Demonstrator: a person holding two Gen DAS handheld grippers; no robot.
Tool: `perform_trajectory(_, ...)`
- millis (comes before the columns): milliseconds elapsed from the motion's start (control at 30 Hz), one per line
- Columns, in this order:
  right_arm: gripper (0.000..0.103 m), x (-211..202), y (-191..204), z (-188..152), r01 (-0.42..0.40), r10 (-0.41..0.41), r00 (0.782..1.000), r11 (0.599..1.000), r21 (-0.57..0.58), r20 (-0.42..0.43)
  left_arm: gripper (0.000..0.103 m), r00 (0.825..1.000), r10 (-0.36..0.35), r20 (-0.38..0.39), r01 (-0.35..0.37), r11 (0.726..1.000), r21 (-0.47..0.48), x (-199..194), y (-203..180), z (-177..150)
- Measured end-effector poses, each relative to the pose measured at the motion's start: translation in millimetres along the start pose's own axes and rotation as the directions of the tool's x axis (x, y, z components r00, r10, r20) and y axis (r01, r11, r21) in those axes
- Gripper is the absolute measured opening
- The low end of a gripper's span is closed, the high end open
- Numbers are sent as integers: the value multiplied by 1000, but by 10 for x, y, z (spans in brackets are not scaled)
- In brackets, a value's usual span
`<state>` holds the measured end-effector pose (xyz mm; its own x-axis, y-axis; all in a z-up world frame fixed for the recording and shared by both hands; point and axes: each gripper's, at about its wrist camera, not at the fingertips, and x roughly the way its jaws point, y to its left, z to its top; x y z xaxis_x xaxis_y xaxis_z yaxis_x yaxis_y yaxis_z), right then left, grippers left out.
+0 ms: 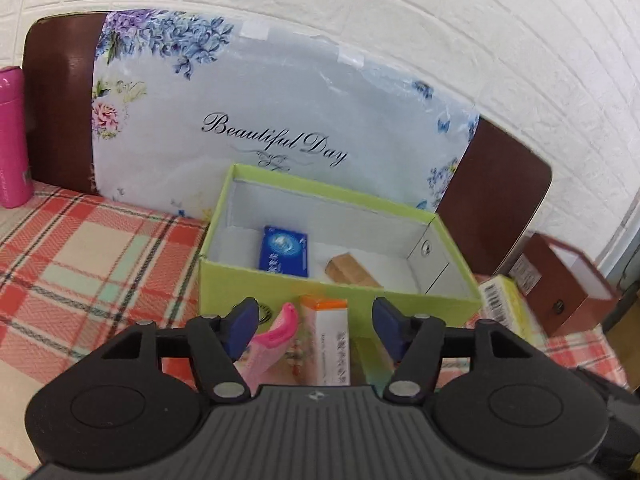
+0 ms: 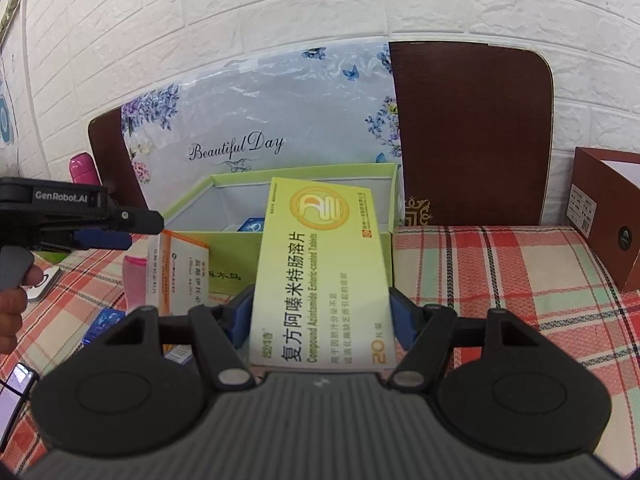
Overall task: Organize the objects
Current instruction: 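Carry both held boxes over the lime-green box and release them inside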
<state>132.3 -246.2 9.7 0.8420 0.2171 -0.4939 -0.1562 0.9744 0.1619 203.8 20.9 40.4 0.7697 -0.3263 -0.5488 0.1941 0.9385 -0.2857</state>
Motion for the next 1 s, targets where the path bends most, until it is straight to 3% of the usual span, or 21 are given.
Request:
perform_trajectory(100, 67, -19, 2, -27, -3, 3, 1000, 1000, -4, -3, 65, 1000, 12, 5, -12, 1000, -26, -109, 47, -70)
perform_trajectory(267, 67, -1, -9, -50, -1, 1, 1000, 1000, 8, -12, 63, 997, -70, 25, 71, 997, -18, -327, -54, -182)
perform_trajectory(367, 67, -16, 13, -58, -9, 9, 1000, 1000, 5, -7, 63, 996, -86, -18, 87, 996, 28, -202, -193, -249)
perform_trajectory(500, 67, -28, 39, -56, -13, 13, 1000, 1000, -3, -8, 61, 996, -38, -81, 39, 999, 10, 135, -210, -336)
perform_trajectory(533, 67, -28, 45, -54, -13, 13, 1000, 1000, -7, -9, 60, 995, -27, -92, 27, 1000, -8, 215, -179, -351)
perform_trajectory(567, 67, -26, 51, -48, -14, 14, 1000, 1000, -12, -10, 49, 994, -33, -103, 31, 999, -21, 273, -150, -359)
perform_trajectory(600, 67, -20, 60, -39, -13, 13, 1000, 1000, -18, -10, 29, 992, -42, -120, 39, 999, -26, 329, -137, -355)
perform_trajectory(667, 67, -5, 85, -14, -13, 13, 1000, 999, -33, -7, 27, 989, -55, -141, 53, 998, -19, 370, -136, -342)
perform_trajectory(700, 67, -1, 94, 3, -15, 15, 1000, 999, -38, -3, 19, 989, -55, -140, 56, 998, 1, 344, -160, -326)
perform_trajectory(900, 67, 80, 157, 267, -31, 34, 999, 997, -68, 39, 18, 988, -152, -42, 153, 988, 36, -30, -241, 37)
perform_trajectory(1000, 67, 140, 207, 448, -39, 45, 997, 995, -89, 66, 18, 986, -168, 9, 167, 985, 41, -98, -270, 309)
